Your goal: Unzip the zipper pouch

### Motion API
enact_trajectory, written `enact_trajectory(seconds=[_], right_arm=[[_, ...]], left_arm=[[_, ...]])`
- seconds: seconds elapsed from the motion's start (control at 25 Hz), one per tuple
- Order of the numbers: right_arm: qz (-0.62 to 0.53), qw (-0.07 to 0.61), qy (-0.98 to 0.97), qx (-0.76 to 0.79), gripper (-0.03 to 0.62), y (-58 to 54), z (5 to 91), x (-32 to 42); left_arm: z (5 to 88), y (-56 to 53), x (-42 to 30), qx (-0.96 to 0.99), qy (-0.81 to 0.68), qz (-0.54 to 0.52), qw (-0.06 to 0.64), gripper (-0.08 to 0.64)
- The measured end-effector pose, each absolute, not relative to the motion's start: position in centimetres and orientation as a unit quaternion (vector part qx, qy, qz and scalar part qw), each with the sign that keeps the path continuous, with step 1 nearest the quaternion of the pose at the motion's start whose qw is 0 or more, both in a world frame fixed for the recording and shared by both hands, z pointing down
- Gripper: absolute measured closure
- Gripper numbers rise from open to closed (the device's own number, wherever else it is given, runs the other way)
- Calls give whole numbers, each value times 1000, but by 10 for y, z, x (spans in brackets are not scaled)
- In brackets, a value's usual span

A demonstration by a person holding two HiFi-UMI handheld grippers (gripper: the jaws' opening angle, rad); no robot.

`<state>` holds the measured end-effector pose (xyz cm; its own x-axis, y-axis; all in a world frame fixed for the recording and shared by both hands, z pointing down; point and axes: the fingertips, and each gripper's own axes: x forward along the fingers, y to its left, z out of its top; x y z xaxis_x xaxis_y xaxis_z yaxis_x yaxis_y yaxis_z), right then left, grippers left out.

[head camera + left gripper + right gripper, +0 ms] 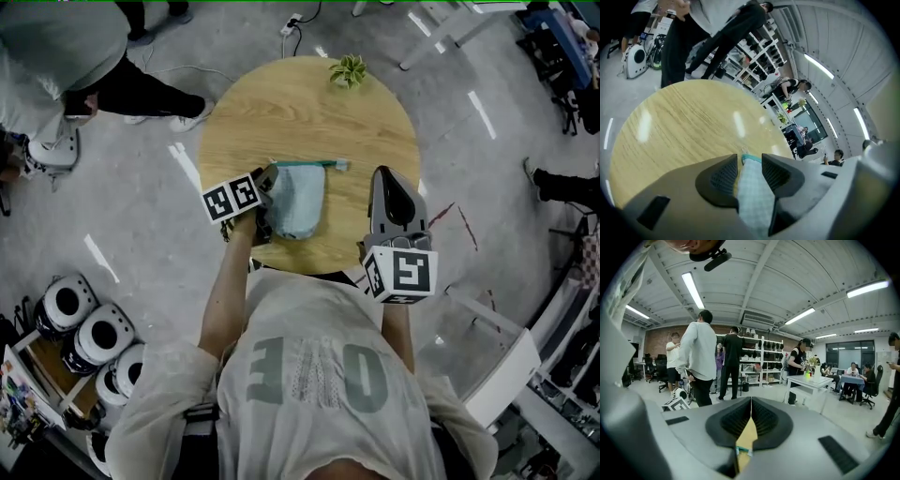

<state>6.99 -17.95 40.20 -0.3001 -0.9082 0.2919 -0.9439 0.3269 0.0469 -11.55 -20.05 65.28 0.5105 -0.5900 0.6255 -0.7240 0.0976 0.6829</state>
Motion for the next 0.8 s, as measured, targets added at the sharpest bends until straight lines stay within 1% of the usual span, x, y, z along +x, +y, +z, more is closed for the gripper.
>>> enact_trajectory(seconds=[0.2,0.44,0.6,0.8], right_arm=[[72,141,-804,574,563,-178,409,69],[72,147,-807,568,563,-176,416,67],[71,148,-809,564,563,-177,416,66],[64,144,-814,560,563,-184,410,61]], left_arm=[[664,-197,-111,656,-472,85,582,430],[674,-198,-102,644,-447,80,616,502],[674,-200,-100,640,-438,75,627,520],[651,-213,-98,660,-442,58,605,528]])
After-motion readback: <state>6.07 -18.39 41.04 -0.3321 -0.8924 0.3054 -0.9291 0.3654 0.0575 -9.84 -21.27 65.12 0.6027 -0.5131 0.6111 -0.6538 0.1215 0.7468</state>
